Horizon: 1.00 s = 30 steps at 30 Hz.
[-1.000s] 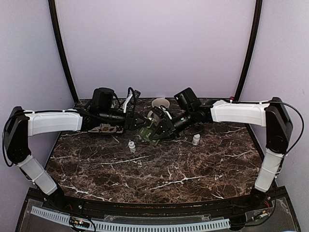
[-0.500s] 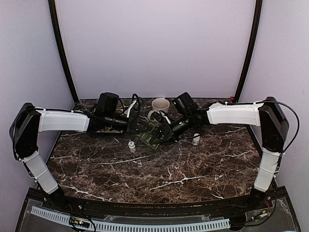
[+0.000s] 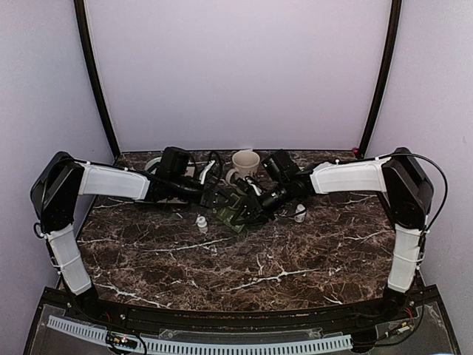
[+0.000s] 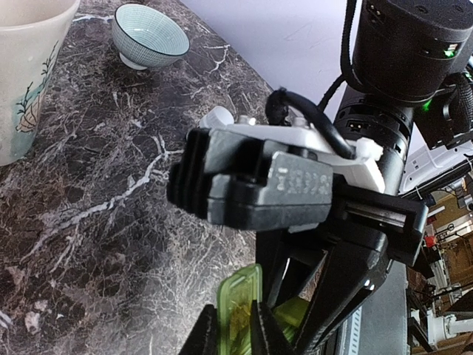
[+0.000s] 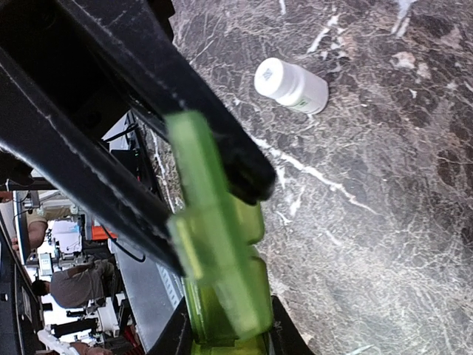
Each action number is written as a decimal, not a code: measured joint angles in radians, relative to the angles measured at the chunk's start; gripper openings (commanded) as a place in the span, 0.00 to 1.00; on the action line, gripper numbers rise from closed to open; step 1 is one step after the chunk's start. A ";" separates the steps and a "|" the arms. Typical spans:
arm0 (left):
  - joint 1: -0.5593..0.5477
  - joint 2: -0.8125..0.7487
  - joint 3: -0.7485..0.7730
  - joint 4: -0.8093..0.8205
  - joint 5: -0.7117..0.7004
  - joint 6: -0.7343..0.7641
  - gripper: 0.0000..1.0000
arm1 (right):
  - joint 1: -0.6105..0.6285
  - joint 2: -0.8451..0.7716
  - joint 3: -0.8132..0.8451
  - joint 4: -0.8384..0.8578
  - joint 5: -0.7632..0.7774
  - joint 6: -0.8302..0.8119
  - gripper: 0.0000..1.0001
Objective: Sort the pills into containers
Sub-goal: Open the lid of the pill container, then pass from the right arm to the left
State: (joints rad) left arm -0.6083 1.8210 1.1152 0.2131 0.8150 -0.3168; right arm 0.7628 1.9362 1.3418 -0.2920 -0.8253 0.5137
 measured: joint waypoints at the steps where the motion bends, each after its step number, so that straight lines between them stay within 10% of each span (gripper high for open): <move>1: 0.001 0.009 0.008 -0.004 0.000 0.002 0.15 | -0.002 0.002 0.000 0.001 0.007 0.000 0.02; 13: 0.001 0.068 0.079 -0.077 -0.020 0.034 0.47 | -0.005 0.020 -0.001 0.032 0.039 0.002 0.02; 30: 0.038 0.066 0.073 -0.116 -0.201 0.024 0.55 | -0.044 0.101 -0.017 0.191 0.011 0.121 0.02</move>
State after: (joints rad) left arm -0.5705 1.8874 1.1881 0.0967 0.6140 -0.2928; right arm 0.7189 2.0377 1.3247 -0.1013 -0.8146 0.6350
